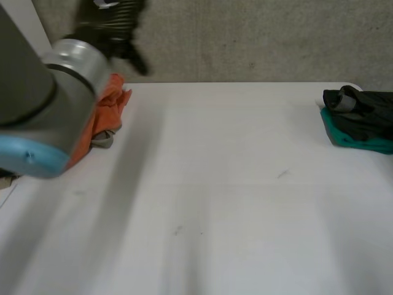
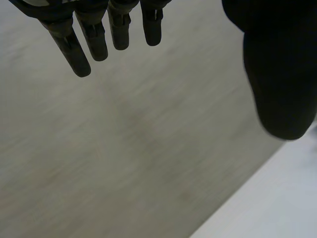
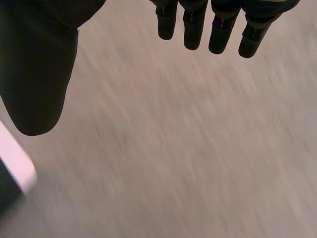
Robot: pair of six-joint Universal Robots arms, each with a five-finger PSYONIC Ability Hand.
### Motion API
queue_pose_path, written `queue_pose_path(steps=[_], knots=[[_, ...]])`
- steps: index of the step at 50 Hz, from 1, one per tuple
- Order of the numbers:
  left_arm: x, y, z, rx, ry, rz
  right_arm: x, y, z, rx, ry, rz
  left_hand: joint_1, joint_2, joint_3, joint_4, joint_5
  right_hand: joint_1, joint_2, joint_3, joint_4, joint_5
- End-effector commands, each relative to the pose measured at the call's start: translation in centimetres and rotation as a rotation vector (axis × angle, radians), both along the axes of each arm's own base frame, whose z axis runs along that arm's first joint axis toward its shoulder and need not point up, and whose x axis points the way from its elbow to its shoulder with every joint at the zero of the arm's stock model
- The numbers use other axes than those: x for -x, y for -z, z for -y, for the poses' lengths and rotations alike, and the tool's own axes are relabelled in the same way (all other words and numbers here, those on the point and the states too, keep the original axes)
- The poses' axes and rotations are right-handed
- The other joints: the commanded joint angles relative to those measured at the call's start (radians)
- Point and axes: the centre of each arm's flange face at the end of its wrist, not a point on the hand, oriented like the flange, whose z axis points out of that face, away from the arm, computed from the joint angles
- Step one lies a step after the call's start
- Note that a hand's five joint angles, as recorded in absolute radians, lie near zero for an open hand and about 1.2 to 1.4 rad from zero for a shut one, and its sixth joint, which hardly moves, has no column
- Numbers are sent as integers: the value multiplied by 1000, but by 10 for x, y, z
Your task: Fold the laundry.
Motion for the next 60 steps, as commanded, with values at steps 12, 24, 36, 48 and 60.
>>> queue_pose_path(steps=[12,24,36,48,60], knots=[[-156,200,232,-83,-332,465,-169,112,-140,-355,-643,13,8,4,2,-14,-35,-61,-46,-43,-34,-51],[-137,192,236,-35,-332,427,-160,129,-138,-418,-558,48,1217,1213,1212,1195,1174,-61,-46,-43,-34,-51],[-30,49,89,-14,-6,-28,-150,107,-132,-342,-446,62,1217,1213,1212,1195,1174,-61,-46,-43,-34,-51],[78,152,-19,-293,326,73,-150,110,-137,-411,-404,85,1180,1175,1174,1158,1137,-61,-46,-43,-34,-51],[62,130,-25,-268,162,264,-150,108,-141,-476,-403,106,52,48,47,30,9,-61,-46,-43,-34,-51]])
